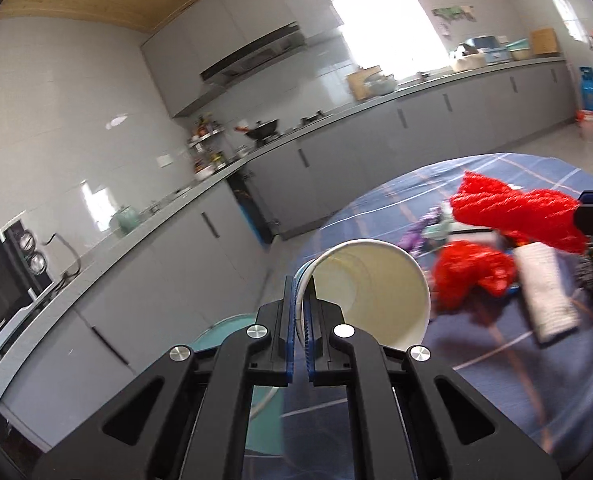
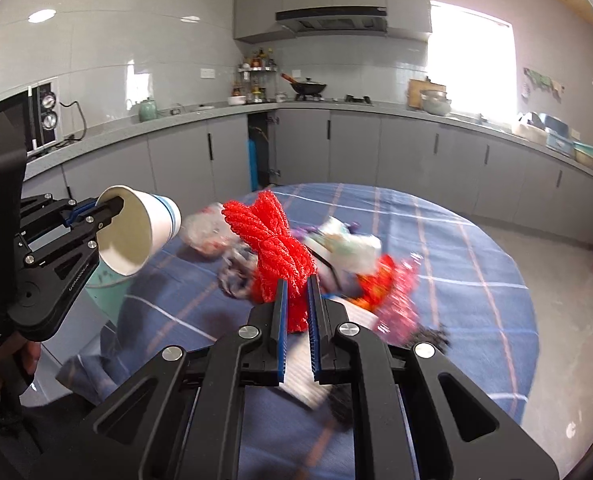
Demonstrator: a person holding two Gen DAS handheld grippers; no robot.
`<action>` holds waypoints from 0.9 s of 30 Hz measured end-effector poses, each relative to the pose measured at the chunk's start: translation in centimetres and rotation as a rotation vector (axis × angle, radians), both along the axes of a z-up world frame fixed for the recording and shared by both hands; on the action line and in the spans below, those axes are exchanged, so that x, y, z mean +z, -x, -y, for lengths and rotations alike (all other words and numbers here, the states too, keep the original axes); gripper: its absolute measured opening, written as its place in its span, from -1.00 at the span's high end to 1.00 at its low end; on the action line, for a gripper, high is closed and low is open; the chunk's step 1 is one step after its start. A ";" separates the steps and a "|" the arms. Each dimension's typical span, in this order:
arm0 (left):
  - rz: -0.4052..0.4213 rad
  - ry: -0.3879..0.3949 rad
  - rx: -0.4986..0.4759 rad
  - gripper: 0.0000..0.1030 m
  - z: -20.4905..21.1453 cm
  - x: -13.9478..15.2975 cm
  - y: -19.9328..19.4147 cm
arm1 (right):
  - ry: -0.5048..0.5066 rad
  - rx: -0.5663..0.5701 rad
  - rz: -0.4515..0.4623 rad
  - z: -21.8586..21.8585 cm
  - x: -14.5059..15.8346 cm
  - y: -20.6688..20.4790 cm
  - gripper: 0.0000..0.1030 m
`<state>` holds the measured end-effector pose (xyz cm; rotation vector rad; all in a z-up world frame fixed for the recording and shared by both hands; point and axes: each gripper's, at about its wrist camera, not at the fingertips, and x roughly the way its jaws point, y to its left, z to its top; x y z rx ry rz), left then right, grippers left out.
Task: Collect trash
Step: 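Carry the paper cup and red mesh over the teal bin with both grippers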
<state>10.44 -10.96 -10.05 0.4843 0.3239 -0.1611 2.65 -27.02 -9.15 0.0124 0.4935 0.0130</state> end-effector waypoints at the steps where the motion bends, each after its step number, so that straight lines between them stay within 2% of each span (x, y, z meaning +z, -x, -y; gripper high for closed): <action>1: -0.002 0.004 0.017 0.91 -0.7 0.1 -0.4 | -0.005 0.010 0.002 -0.4 0.1 -0.5 0.80; 16: -0.029 0.058 0.292 0.91 -11.5 -0.4 -7.7 | -0.016 0.140 -0.012 -7.3 0.5 -9.3 0.80; 27: -0.067 0.095 0.381 0.90 -15.7 -1.8 -11.1 | -0.017 0.214 -0.032 -11.7 -0.1 -14.0 0.80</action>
